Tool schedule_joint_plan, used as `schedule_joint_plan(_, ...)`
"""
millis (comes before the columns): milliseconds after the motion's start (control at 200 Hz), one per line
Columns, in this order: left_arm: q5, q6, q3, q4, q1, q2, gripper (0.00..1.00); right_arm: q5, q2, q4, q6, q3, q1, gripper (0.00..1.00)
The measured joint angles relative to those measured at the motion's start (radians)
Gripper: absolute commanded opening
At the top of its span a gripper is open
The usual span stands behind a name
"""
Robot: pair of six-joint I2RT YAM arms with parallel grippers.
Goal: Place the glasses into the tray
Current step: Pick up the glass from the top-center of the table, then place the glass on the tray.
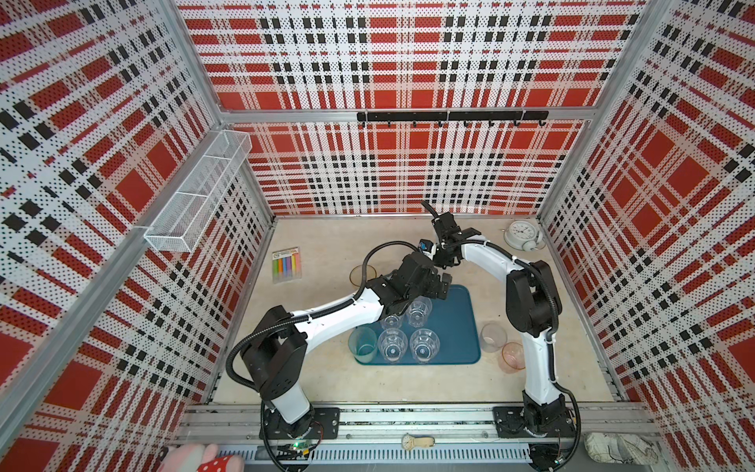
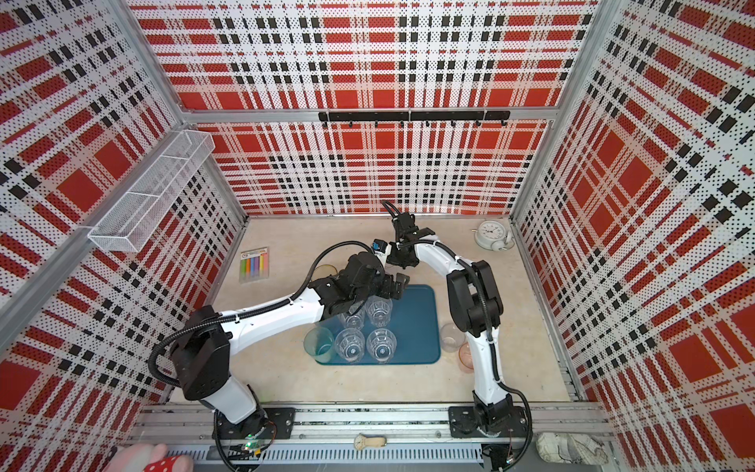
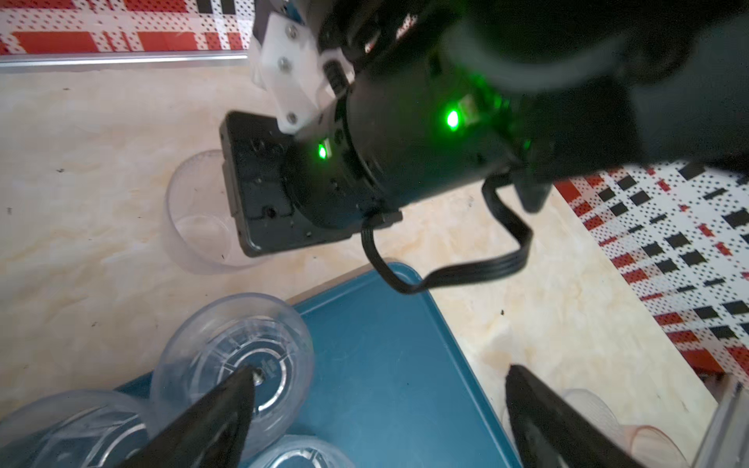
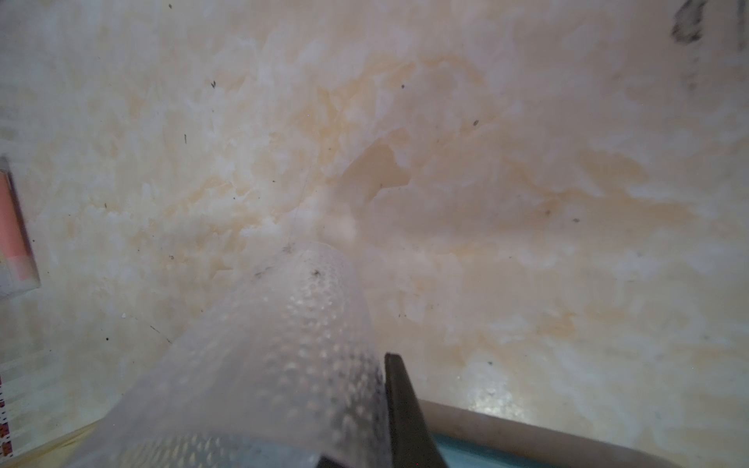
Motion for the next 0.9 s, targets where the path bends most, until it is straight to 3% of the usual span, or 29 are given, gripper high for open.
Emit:
schedule_joint_plan(245, 0.100, 0.041, 0.016, -0.007, 0.008, 0.005, 0.98, 0.015, -0.240, -0.028, -0.066, -0.154, -0.084, 0.05)
schedule_joint_plan(421, 0.226, -0.004, 0.010, 0.029, 0.076, -0.021, 0.98, 0.077, -0.378, -0.115, -0.127, -0.259, -0.120, 0.05)
schedule_joint_plan(596, 0.204, -0.031, 0.020, 0.039, 0.130, -0.075, 0.98, 0.114, -0.485, -0.233, -0.175, -0.359, -0.119, 0.04)
schedule_joint_plan(897, 0.148, -0.035, 0.032, 0.018, 0.083, -0.051, 0.98, 0.164, -0.545, -0.343, -0.195, -0.433, -0.056, 0.04)
